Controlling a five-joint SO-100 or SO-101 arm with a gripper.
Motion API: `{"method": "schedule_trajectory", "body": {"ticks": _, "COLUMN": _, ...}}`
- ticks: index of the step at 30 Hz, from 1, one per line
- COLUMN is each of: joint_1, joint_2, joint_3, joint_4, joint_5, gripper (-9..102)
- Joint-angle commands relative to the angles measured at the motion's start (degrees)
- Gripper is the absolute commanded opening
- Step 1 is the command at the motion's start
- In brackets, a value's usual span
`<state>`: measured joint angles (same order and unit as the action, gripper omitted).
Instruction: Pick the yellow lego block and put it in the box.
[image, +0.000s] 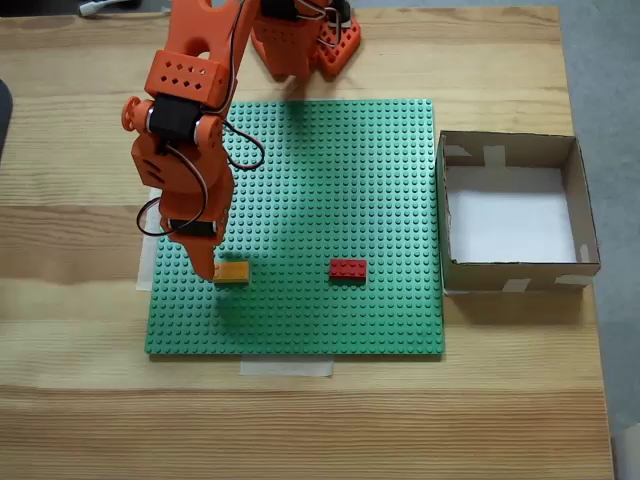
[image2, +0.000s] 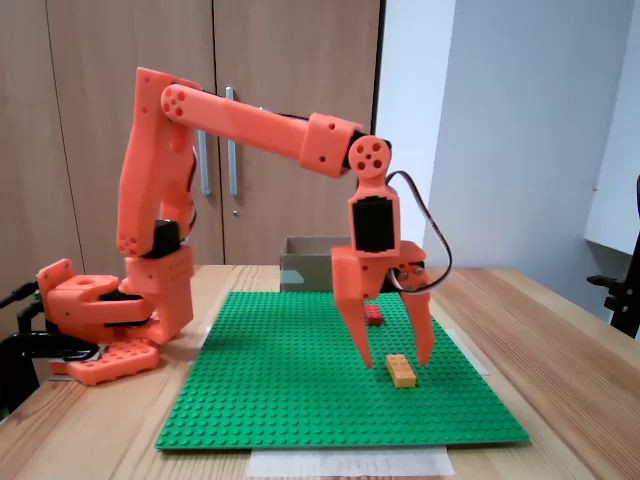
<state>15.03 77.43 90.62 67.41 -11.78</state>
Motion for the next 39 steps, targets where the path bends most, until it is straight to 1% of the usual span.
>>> {"method": "schedule_trajectory", "body": {"ticks": 1, "joint_1": 0.7, "joint_2": 0.1, "joint_3": -2.2, "joint_4": -1.1, "joint_5": -0.6, "gripper": 26}}
{"method": "schedule_trajectory", "body": {"ticks": 14, "joint_1": 0.5, "joint_2": -1.7, "joint_3": -1.4, "joint_4": -3.3, "joint_5": -1.8, "gripper": 27}}
{"method": "schedule_trajectory", "body": {"ticks": 24, "joint_1": 0.4, "joint_2": -1.8, "joint_3": -0.6, "joint_4": -4.0, "joint_5": -2.5, "gripper": 25}}
{"method": "schedule_trajectory", "body": {"ticks": 29, "joint_1": -0.9, "joint_2": -1.8, "joint_3": 0.2, "joint_4": -4.2, "joint_5": -4.4, "gripper": 25}}
{"method": "schedule_trajectory", "body": {"ticks": 39, "joint_1": -4.0, "joint_2": -1.8, "joint_3": 0.2, "joint_4": -3.2, "joint_5": -2.6, "gripper": 25}}
